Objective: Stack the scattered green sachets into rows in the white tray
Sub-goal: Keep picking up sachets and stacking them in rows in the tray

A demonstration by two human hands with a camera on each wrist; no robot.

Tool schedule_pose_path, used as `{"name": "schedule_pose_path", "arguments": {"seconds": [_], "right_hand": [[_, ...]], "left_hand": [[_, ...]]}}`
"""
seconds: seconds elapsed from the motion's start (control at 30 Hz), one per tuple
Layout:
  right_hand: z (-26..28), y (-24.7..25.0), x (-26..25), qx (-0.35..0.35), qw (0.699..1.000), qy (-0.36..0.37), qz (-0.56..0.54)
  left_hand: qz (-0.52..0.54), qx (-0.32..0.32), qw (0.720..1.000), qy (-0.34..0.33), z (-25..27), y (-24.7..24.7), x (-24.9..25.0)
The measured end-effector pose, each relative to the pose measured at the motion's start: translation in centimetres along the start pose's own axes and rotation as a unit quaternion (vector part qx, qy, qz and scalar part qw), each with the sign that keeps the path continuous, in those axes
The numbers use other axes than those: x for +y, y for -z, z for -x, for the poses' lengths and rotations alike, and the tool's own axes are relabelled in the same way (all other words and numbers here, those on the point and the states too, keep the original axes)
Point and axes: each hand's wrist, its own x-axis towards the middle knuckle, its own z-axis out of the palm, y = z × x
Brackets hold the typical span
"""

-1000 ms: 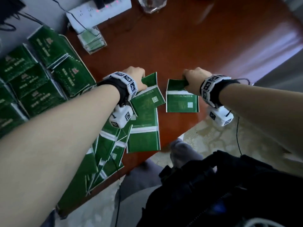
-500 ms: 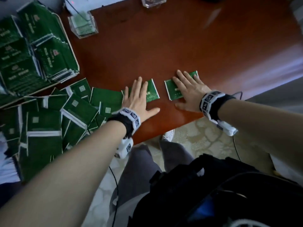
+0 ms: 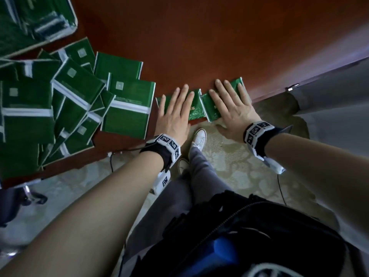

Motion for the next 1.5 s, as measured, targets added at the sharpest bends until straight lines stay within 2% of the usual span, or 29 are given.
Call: {"name": "schedule_pose_path", "arguments": {"seconds": [0.1,0.17,0.27,0.37,0.47,0.63,0.73,0.87,1.1,1.33,1.5], "right_hand": [[0.9,0.7,-1.2,0.010,1.000,-0.008,-0.028],[1.2,2.5,-1.7,-0.015,0.999,-0.004,-0.029],[1.0,7.4,-2.8,-0.109,0.994,-0.022,-0.014],[-0.3,13.1,-4.0,-0.138,0.988,-0.061,-0.021],[-3.1,18.9,-5.5,-0.113,0.991,-0.064,-0.025],[-7.6,28.2,-10.3,-0.019,1.000,-0.015,-0.001],[-9.5,32.2,-14.1,0.004,1.000,0.023,0.012],[-11.4,34.8,-18.8,0.015,0.997,0.064,0.049],[-16.7,35.1,-25.5,0.023,0.992,0.119,0.045],[-25.3,34.6,-30.2,-0.008,0.994,0.110,0.014],[-29.2,34.9,-32.5,-0.042,0.994,0.103,-0.009]], "left_hand": [[0.045,-0.009,0.999,-0.004,2.7,-0.1,0.3],[0.085,-0.024,0.996,-0.004,4.2,1.0,0.2],[0.119,-0.047,0.992,0.013,5.3,5.0,-0.4],[0.075,-0.081,0.993,0.046,6.0,11.3,-2.2],[0.044,-0.089,0.993,0.070,6.5,17.7,-5.6],[0.009,-0.026,0.990,0.141,9.6,27.6,-11.8],[0.010,0.004,0.981,0.192,11.8,31.2,-14.9],[0.023,0.015,0.973,0.228,14.3,32.1,-18.6],[0.048,0.023,0.962,0.267,16.6,29.7,-25.2],[0.027,0.014,0.957,0.289,15.9,29.4,-34.6],[0.013,-0.011,0.954,0.299,14.0,29.3,-40.3]]}}
